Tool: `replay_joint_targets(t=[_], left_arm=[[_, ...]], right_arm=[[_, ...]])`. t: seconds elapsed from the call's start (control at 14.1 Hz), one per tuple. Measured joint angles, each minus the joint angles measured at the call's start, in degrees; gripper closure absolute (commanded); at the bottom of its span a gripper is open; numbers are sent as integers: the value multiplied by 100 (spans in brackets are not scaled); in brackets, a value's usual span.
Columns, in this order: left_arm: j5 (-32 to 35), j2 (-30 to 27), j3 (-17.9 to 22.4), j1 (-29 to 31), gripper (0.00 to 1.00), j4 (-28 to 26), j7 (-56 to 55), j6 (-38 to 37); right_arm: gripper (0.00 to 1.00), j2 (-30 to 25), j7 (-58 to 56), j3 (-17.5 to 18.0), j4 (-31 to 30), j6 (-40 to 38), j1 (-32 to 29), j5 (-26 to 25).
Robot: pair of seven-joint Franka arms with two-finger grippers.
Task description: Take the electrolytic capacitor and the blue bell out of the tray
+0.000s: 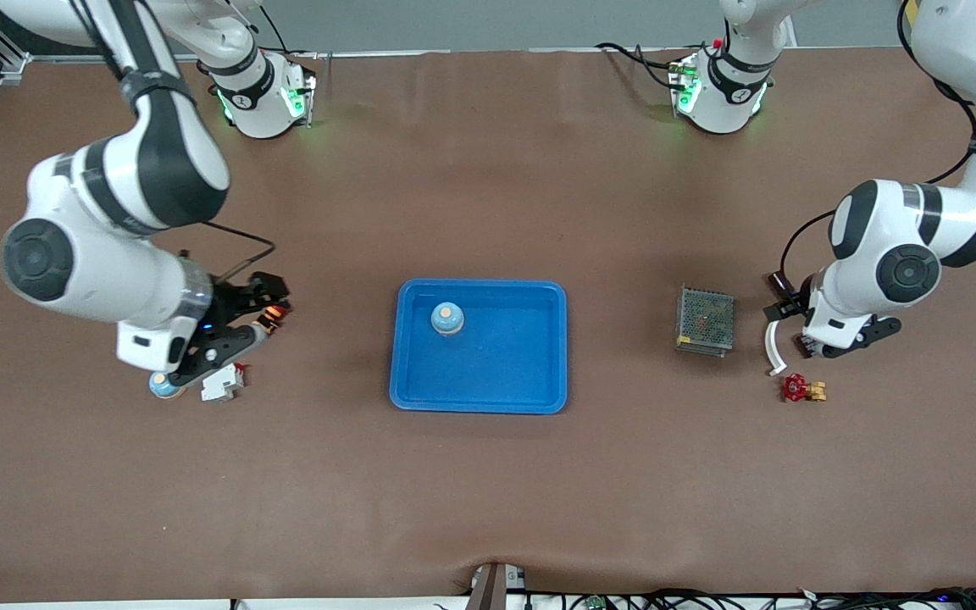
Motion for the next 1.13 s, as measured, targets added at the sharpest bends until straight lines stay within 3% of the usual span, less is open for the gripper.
replay_joint_targets(t=[0.35,0.78,1.13], left_arm=[[0,-43,-376,-1,0,1382,2,-793],[-11,-83,-761,8,0,2971,536,-2077],[-271,-436,-871,7,0,3302,643,-2356]], right_arm=[[0,5,2059,-2,-116,409,736,68],[0,146,3982,-8,-819,2148,1650,68],[0,717,4458,-20,-938,2773,1842,68]])
